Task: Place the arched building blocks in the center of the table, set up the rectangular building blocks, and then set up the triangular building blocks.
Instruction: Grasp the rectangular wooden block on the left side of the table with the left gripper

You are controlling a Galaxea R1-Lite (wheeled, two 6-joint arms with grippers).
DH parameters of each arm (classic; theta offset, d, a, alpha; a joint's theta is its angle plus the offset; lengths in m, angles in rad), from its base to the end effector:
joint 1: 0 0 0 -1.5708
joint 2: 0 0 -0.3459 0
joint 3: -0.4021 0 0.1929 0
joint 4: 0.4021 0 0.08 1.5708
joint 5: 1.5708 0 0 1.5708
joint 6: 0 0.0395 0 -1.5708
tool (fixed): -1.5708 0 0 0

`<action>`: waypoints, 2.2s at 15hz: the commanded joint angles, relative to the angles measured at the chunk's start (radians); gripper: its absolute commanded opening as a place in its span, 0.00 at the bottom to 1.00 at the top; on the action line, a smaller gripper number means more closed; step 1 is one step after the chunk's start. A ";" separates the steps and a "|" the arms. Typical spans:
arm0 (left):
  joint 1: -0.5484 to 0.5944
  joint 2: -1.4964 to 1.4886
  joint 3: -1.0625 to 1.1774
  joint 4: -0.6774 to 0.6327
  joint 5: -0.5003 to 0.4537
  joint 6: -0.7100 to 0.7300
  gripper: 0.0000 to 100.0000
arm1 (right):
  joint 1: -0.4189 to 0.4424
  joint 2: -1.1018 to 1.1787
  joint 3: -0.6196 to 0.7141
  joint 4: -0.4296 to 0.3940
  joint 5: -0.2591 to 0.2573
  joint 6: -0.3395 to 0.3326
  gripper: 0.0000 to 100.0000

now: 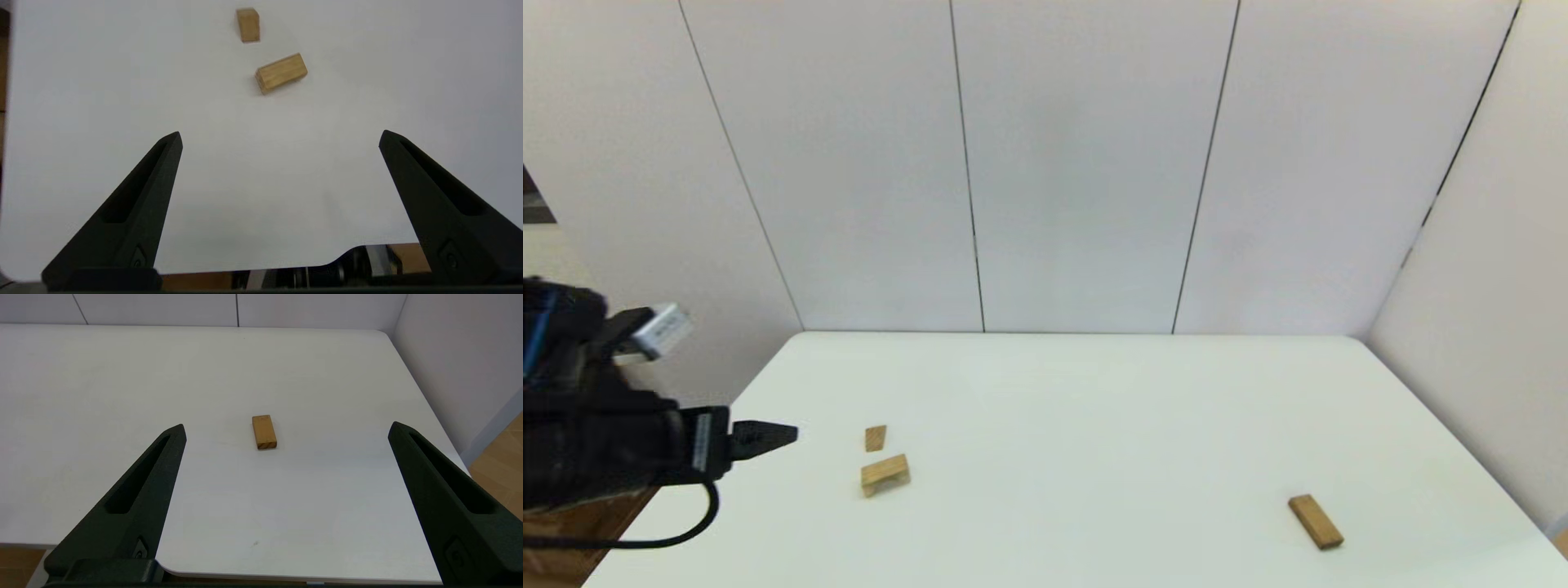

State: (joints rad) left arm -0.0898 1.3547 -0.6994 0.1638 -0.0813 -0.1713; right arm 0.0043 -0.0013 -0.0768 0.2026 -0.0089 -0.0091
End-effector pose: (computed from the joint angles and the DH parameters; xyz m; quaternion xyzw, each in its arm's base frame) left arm 0.1930 -0.0206 0.2023 -0.0765 0.4034 -0.0440 0.9107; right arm -0.0562 -0.0006 0.0738 -0.0050 0.0622 -0.0020 0.9980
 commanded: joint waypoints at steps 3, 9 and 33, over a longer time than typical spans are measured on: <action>-0.042 0.451 -0.147 0.010 -0.127 0.533 1.00 | 0.000 0.000 0.000 0.001 0.000 0.000 1.00; 0.047 0.712 -0.324 0.020 -0.130 0.895 1.00 | 0.000 0.000 0.000 0.001 0.000 0.000 1.00; -0.041 0.919 -0.440 0.089 -0.198 0.992 1.00 | 0.000 0.000 0.000 0.003 0.000 0.000 1.00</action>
State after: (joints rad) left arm -0.1306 2.2640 -1.1366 0.2519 -0.2779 0.8164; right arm 0.0043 -0.0013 -0.0768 0.2034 -0.0089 -0.0089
